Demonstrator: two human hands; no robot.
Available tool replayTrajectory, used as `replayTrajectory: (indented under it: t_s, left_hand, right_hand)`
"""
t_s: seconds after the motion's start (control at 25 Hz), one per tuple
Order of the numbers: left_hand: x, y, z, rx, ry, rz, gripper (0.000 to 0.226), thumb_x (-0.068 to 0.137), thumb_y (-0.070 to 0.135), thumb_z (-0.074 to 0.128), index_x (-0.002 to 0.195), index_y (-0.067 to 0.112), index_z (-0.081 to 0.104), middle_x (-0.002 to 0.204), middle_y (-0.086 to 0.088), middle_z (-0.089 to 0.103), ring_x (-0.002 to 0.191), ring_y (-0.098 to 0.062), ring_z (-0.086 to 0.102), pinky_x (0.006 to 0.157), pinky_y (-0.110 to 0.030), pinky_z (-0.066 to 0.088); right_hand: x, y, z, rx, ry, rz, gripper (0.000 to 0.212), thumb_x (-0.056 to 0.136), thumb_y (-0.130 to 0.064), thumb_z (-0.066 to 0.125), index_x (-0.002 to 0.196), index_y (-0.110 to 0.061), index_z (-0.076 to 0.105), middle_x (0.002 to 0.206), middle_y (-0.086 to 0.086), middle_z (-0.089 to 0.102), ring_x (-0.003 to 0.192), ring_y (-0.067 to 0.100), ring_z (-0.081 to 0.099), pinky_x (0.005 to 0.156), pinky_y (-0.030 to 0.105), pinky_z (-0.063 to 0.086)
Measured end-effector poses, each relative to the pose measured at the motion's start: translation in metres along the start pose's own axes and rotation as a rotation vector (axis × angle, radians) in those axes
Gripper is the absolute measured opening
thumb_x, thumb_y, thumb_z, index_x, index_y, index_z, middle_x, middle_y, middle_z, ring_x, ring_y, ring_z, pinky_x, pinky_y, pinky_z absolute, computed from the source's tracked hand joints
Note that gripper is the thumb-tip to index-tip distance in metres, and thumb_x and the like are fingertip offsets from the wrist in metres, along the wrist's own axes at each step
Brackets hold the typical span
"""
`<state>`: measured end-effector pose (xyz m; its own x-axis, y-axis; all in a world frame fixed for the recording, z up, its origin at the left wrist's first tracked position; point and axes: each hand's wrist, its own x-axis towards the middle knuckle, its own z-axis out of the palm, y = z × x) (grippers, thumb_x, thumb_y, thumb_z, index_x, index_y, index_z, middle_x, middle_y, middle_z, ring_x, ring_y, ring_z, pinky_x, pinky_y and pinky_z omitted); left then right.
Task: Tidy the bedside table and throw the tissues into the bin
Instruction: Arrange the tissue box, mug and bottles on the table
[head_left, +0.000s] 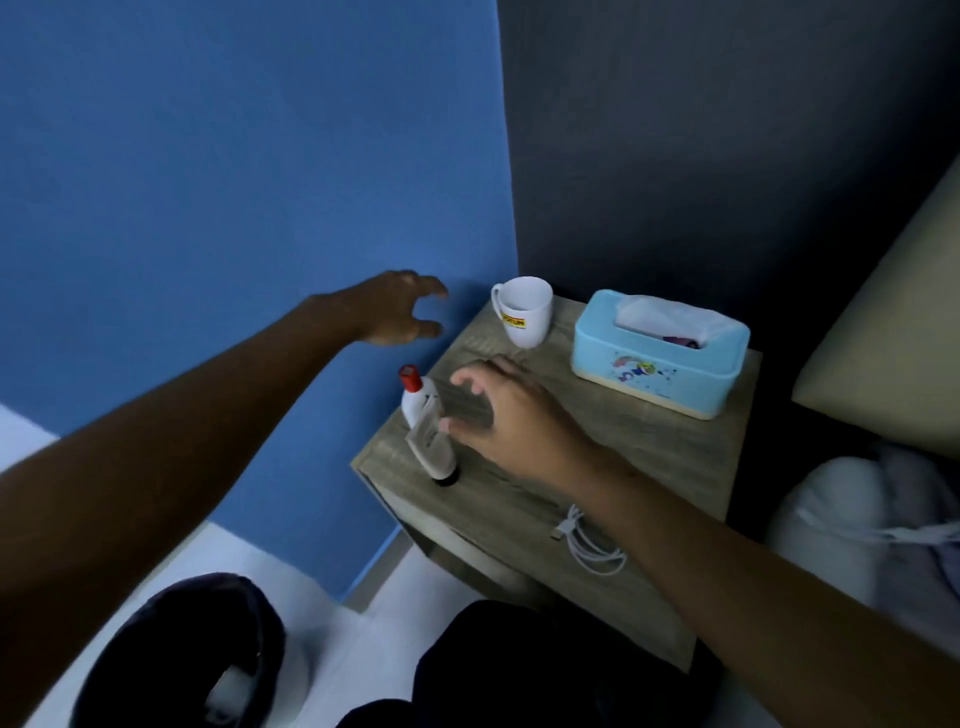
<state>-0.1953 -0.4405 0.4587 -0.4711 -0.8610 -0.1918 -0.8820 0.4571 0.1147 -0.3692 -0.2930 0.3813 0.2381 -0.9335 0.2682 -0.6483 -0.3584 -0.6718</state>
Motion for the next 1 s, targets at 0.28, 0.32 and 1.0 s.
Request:
replayTrajectory:
  t_s: [0.28,0.32,1.0]
  left_hand:
    - [-0.038,-0.025,0.032,-0.113,-0.085,-0.093,0.06,0.085,0.054,0.064,0.136,0.027,0.049,0.138,-0.004,0.053,0.122,-0.023,0.053,0.099,-0.033,0.043]
    - [-0.039,-0.029,0.038,-0.124,-0.068,-0.117,0.062,0.083,0.056,0.065,0.135,0.025,0.051,0.134,-0.005,0.055,0.121,-0.024,0.054,0.099,-0.035,0.045]
    - [0.009,-0.026,0.046,-0.026,0.025,0.055,0.019,0.084,0.022,0.07,0.099,0.011,0.071,0.1,-0.008,0.07,0.095,-0.024,0.063,0.085,-0.04,0.054]
  right_hand:
    - [0.007,-0.011,0.042,-0.043,-0.155,-0.079,0.058,0.077,-0.011,0.04,0.132,-0.023,0.057,0.143,-0.001,0.048,0.117,0.025,0.044,0.097,0.045,0.046]
    - [0.01,-0.007,0.046,-0.047,-0.152,-0.084,0.056,0.078,-0.003,0.045,0.128,-0.023,0.059,0.14,-0.001,0.051,0.117,0.026,0.047,0.095,0.046,0.047]
    - [0.061,0.047,-0.034,-0.065,0.231,0.214,0.016,0.084,-0.02,0.069,0.096,-0.014,0.076,0.095,0.004,0.076,0.081,0.016,0.067,0.069,0.023,0.041]
